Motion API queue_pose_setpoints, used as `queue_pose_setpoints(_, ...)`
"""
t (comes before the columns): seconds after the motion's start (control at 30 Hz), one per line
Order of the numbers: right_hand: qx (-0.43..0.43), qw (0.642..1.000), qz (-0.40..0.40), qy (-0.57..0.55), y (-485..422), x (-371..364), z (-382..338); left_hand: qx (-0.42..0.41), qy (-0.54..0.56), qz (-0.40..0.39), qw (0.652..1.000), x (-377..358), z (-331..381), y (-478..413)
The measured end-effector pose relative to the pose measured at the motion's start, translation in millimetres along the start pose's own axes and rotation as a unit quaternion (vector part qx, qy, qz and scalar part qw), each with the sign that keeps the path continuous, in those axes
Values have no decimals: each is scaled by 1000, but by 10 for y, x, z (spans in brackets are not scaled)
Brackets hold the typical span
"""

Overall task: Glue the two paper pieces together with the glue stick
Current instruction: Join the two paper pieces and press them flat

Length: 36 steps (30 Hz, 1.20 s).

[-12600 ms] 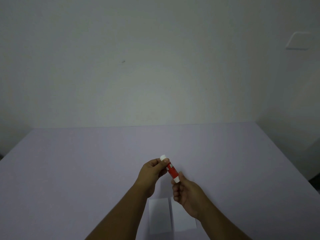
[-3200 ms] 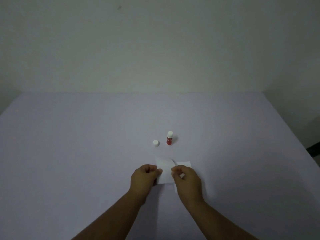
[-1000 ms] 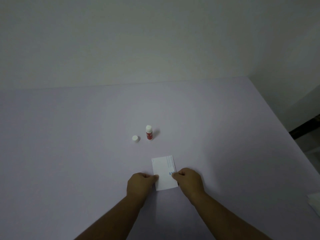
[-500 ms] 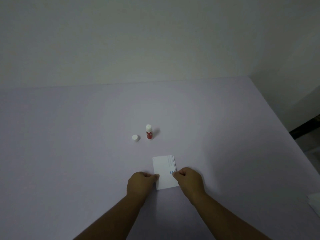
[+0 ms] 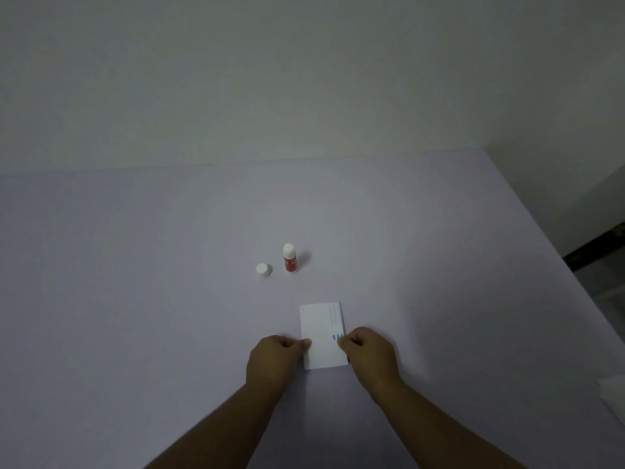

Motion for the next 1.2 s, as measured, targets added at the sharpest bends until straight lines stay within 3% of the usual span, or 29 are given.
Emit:
queue_pose_setpoints(1.03, -7, 995, 5, 95, -27, -36, -27, -40, -88, 2, 995, -49, 42, -39)
queue_pose_setpoints(1.13, -4, 994, 2, 106, -32, -44, -47, -78, -82, 24, 993, -13, 132, -37)
queue_pose_setpoints(1.2, 3, 994, 1, 108, -43, -56, -52, -156, -75, 24, 985, -38, 262, -32)
Point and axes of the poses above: each hand's wrist, its own y-axis away from the middle knuckle, its own x-axis out of the back of the hand, z = x × y, the point moved 9 cm from there along -y, towards the middle knuckle, and after that the axes turned 14 degrees about z, right-handed, at the moved point
